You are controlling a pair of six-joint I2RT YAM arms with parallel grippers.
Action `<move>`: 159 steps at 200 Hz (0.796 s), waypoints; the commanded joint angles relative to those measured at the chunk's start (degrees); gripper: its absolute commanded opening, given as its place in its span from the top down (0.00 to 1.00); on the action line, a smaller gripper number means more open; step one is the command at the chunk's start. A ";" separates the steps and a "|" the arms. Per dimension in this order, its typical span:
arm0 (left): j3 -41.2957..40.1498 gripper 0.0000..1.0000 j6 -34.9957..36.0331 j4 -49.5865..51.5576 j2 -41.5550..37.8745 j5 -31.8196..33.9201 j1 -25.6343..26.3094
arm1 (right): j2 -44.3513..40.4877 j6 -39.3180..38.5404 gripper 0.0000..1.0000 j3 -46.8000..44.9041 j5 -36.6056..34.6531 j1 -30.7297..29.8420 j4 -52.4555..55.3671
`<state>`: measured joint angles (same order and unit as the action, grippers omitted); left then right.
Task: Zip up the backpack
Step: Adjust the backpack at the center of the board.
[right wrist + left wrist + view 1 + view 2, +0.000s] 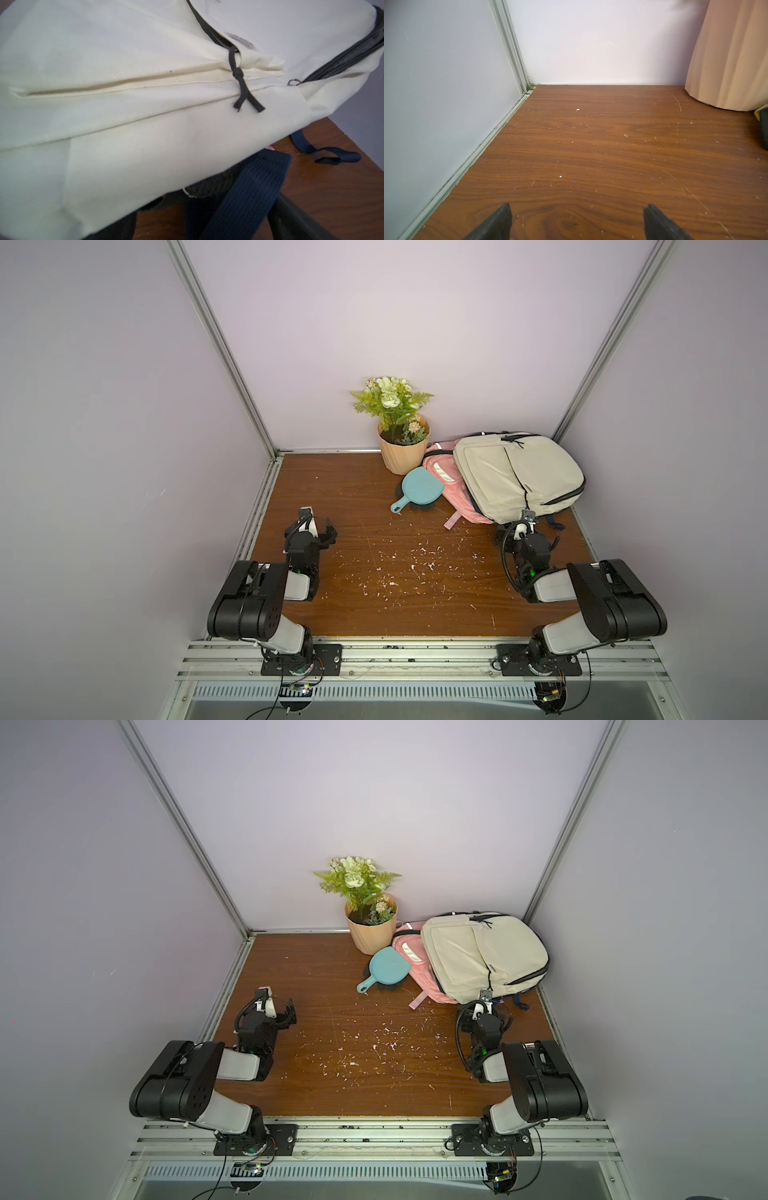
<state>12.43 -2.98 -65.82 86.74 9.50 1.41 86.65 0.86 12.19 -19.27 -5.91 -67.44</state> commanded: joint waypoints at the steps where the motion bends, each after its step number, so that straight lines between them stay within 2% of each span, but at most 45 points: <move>1: 0.76 0.00 0.47 -2.03 -0.61 0.68 -0.44 | -0.30 0.63 0.01 0.96 -0.51 0.13 -3.25; 111: 0.50 0.00 0.58 -2.34 -0.79 0.62 -0.44 | -0.43 0.54 0.01 0.65 -0.52 0.10 -3.62; 136: 1.86 0.00 1.97 0.94 -2.34 -2.20 -0.37 | -0.59 0.27 0.01 0.55 -0.18 0.11 -3.96; 159: -0.26 0.00 2.25 1.13 -7.30 2.80 1.63 | -4.40 -1.66 0.01 1.48 1.23 -0.94 0.86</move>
<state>12.67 -2.28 -64.27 84.44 9.08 1.54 86.35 0.71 12.19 -18.98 -5.93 -67.05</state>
